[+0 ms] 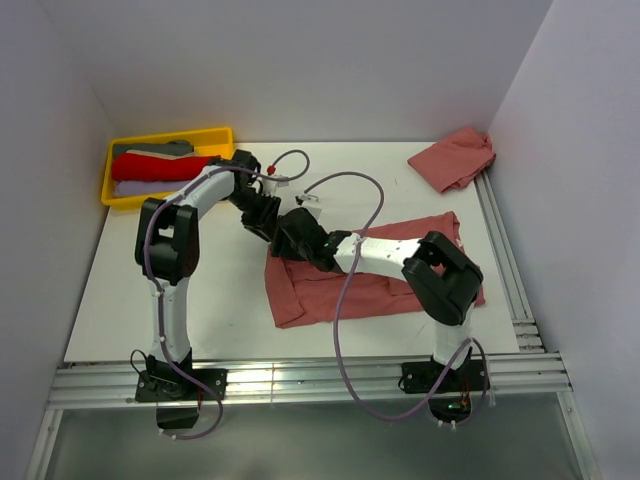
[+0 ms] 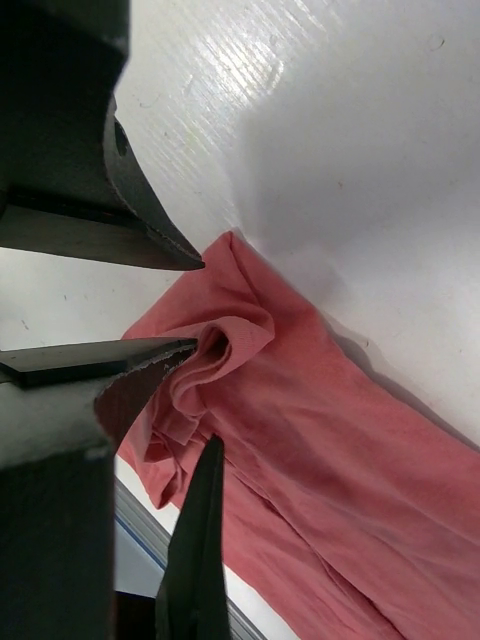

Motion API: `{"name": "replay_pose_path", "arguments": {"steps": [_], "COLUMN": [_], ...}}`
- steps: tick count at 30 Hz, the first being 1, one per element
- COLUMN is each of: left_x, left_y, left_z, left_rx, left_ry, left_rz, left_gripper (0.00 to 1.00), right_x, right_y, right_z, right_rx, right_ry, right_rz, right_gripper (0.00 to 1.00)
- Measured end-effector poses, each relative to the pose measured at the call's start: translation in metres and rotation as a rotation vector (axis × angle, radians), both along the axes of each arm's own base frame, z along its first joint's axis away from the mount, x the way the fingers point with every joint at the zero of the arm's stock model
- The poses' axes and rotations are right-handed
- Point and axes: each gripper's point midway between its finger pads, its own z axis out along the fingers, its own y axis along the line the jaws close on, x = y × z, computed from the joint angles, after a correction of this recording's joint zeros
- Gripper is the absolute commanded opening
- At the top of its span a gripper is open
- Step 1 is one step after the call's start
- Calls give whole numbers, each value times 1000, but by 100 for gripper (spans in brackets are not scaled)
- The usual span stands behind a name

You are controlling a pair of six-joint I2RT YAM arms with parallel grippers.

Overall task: Roll the t-shirts
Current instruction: Roll the tshirt

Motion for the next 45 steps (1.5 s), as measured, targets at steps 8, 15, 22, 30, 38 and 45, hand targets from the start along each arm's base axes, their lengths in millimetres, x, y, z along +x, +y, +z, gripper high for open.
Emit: {"name": "replay_pose_path", "arguments": {"steps": [8, 15, 22, 30, 38, 45], "left_x": [2, 7, 8, 11, 16, 38], "left_y": [-2, -3, -4, -5, -5, 1], "left_z": [-7, -1, 2, 5, 12, 28], "left_rx": [2, -3, -5, -8, -5, -19], "left_ry": [30, 13, 9, -2, -12, -60], "left_rz": [13, 13, 13, 15, 24, 61], "left_gripper": [38, 38, 38, 39, 41, 42], "right_x": [9, 19, 16, 20, 20, 17], "right_y": [16, 21, 11, 17, 20, 22], "right_z": [7, -9, -22, -23, -37, -40], "right_rx": [26, -31, -91, -110, -124, -115], "right_ry": [-34, -34, -14, -8, 21, 38], "right_rz": [39, 43, 33, 50, 66, 76], "right_gripper": [65, 64, 63, 57, 30, 3]}}
